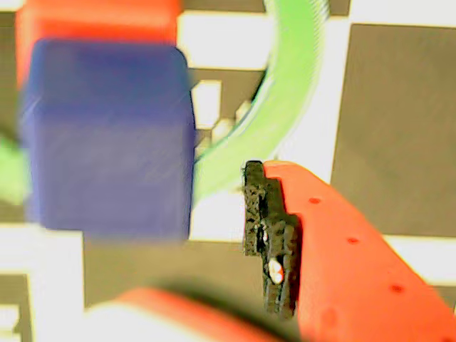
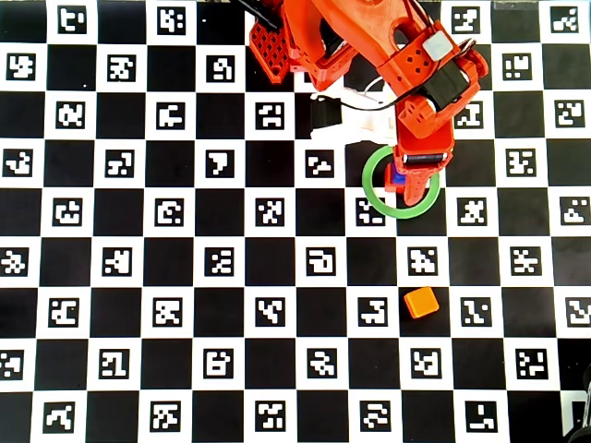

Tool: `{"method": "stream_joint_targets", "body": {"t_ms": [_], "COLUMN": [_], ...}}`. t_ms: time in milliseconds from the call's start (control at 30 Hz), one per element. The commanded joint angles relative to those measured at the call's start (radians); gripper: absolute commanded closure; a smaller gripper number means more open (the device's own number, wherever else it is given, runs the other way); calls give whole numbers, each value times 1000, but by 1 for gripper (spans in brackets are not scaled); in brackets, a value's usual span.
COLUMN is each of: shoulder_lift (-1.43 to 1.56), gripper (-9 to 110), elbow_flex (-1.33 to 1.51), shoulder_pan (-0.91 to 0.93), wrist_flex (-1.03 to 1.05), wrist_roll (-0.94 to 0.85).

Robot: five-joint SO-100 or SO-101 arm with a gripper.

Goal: Grab the red cube then put it in the green circle then put the blue cube on top and finally the orange cube on top

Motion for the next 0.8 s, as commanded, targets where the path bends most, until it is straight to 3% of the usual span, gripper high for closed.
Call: {"method": "stream_joint_targets", "body": {"t_ms": [0,300,767], "shoulder_lift": [61,-12,-437], "gripper": [62,62,65], "elbow_flex": [-172,-411,-900], "shoulder_pan": [5,29,107], "wrist_flex": [74,173,285], "wrist_roll": [-57,-230,-462]}}
